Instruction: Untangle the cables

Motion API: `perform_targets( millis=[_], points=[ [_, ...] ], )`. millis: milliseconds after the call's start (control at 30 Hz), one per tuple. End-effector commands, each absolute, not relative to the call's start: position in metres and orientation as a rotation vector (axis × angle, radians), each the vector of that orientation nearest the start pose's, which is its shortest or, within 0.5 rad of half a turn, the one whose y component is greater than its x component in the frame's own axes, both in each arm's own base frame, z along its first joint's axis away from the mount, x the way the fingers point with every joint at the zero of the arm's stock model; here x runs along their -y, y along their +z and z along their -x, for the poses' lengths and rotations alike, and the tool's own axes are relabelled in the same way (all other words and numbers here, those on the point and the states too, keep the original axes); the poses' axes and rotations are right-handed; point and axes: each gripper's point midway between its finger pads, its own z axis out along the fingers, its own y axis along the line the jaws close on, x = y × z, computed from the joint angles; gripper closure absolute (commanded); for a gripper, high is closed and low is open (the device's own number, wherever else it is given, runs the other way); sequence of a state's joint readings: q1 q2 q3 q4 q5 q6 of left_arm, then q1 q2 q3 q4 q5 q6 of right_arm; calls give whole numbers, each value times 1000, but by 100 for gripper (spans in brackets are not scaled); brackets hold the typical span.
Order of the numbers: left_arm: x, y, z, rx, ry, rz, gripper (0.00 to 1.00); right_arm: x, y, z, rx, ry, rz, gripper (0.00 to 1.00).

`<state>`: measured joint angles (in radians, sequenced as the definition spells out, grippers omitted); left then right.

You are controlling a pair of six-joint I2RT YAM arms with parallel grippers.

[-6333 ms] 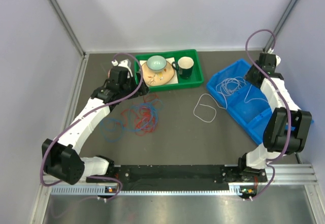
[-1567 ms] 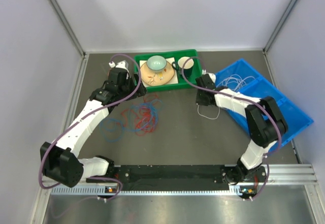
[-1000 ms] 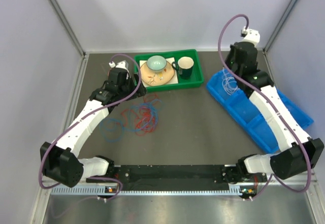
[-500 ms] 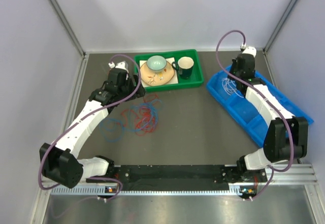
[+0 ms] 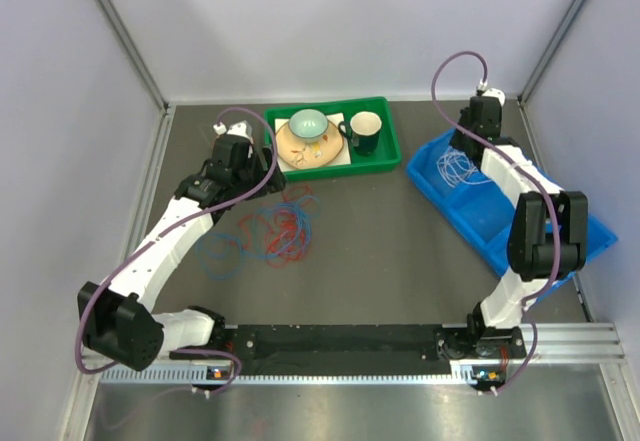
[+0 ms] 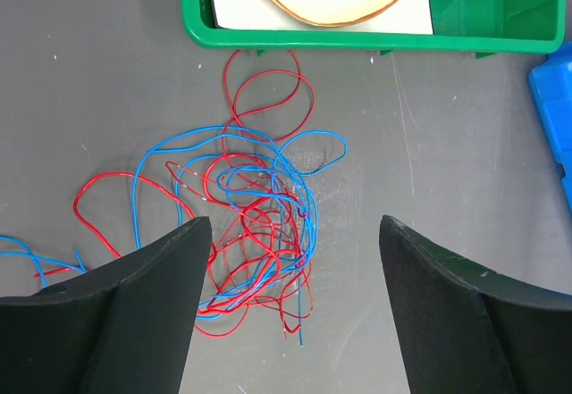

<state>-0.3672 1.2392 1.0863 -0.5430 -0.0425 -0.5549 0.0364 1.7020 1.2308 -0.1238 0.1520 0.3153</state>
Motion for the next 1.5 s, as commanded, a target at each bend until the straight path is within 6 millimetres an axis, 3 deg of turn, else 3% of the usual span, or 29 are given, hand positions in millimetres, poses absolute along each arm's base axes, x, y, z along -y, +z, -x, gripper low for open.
perform_targets(
  millis=[0,33,133,333,433,467,500,567,700,800,1033,1467],
  points=[
    [141,225,-331,-2213,-465,236,19,-12,166,-510,-2101,95,-361,62],
    [141,226,-331,-2213,-463,233,19,-12,172,-513,-2093,95,-361,44],
    [140,227,-333,-2215,-458,227,19,-14,186,-509,-2077,114,-372,33],
    [143,225,-337,-2221,-460,229,19,-16,241,-477,-1990,160,-390,32],
    [144,222,-338,-2229,-463,228,19,-4,249,-451,-1969,113,-448,32],
    [144,222,-339,-2225,-463,229,19,0,248,-443,-1964,93,-471,32],
    [144,222,-339,-2227,-464,228,19,8,233,-431,-1984,47,-507,33],
    [145,221,-339,-2229,-462,227,19,12,235,-416,-1961,51,-548,35],
    [146,218,-340,-2236,-464,223,19,18,199,-399,-2029,41,-595,41],
    [147,217,-340,-2239,-469,222,19,16,180,-397,-2084,41,-605,43],
    [145,218,-337,-2232,-465,227,19,16,166,-396,-2111,42,-642,45],
    [144,218,-337,-2230,-464,228,19,14,153,-401,-2141,45,-653,45]
  ],
)
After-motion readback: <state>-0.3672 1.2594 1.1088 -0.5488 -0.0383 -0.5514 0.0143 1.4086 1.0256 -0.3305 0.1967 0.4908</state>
